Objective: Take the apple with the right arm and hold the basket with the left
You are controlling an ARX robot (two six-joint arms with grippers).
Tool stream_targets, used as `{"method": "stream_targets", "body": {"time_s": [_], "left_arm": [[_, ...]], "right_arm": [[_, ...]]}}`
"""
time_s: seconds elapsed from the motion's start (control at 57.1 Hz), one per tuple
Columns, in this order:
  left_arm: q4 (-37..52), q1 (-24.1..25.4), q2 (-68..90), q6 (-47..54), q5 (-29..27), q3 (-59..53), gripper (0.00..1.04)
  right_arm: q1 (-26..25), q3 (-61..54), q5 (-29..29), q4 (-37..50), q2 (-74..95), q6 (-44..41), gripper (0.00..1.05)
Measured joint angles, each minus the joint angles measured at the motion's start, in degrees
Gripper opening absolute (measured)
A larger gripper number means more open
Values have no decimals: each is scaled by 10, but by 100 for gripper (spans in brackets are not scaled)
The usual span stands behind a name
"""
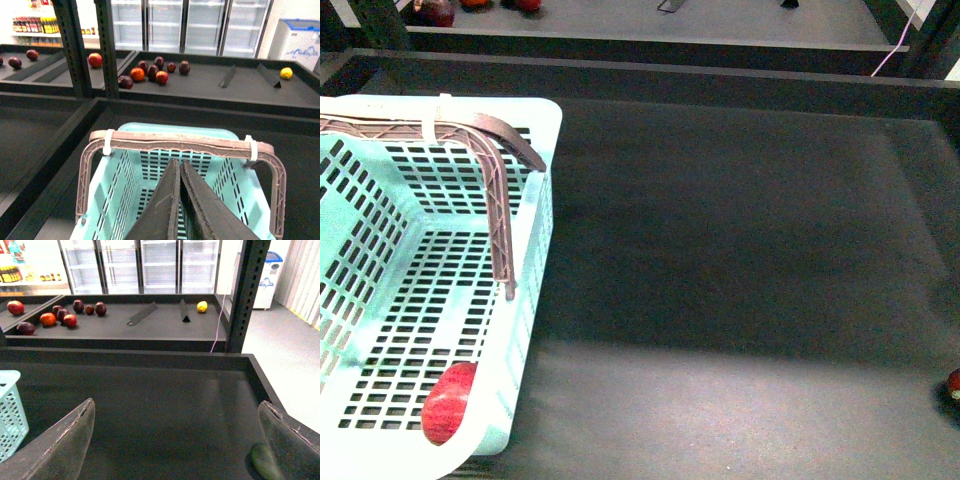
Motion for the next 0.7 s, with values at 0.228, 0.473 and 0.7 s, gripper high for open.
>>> {"method": "stream_targets", "body": {"time_s": [0.228,0.473,0.7], "left_arm": [[-7,0,-19,0,0,0,3],[-7,0,-19,0,0,0,3],[-7,0,-19,0,0,0,3]], "right_arm": [[0,0,0,0,0,0,96],[0,0,0,0,0,0,96],[0,0,0,0,0,0,96]]}}
